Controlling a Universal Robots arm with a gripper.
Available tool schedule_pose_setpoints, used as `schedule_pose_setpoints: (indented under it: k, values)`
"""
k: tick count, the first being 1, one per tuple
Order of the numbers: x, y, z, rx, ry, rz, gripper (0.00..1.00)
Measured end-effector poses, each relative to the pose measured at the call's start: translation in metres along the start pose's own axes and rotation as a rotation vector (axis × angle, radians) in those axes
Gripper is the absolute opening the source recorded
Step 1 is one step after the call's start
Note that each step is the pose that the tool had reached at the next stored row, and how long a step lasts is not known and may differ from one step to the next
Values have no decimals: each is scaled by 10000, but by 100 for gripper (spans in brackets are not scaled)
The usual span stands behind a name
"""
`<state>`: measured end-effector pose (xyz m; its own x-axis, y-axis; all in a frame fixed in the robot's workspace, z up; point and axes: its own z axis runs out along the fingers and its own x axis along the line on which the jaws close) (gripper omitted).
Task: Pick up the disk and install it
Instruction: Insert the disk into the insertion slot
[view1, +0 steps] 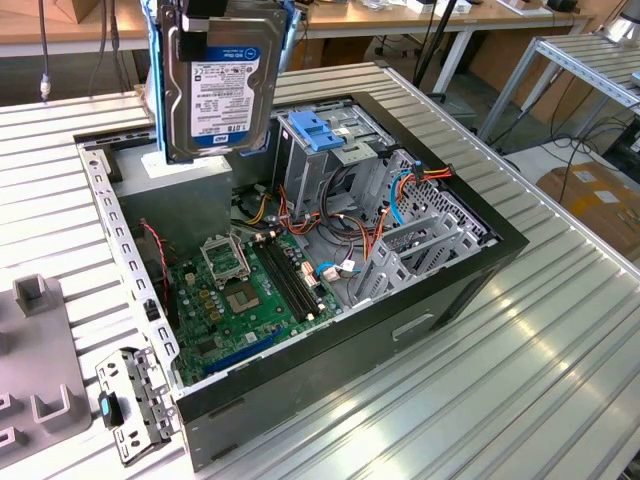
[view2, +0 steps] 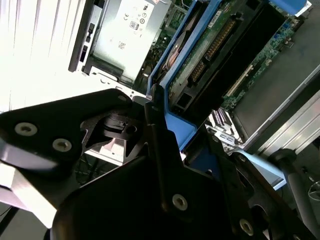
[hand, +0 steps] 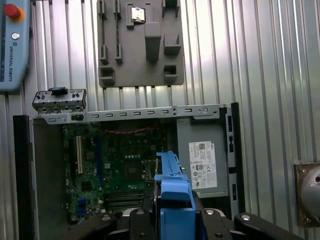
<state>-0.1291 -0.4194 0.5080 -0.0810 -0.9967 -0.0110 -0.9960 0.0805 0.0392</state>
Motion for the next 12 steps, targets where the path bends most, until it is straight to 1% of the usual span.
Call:
schedule_pose_setpoints:
  k: [8,12]
  values:
    - [108,-9,-2,4,56,1,37]
    - [149,-12,-2,5,58,2,37]
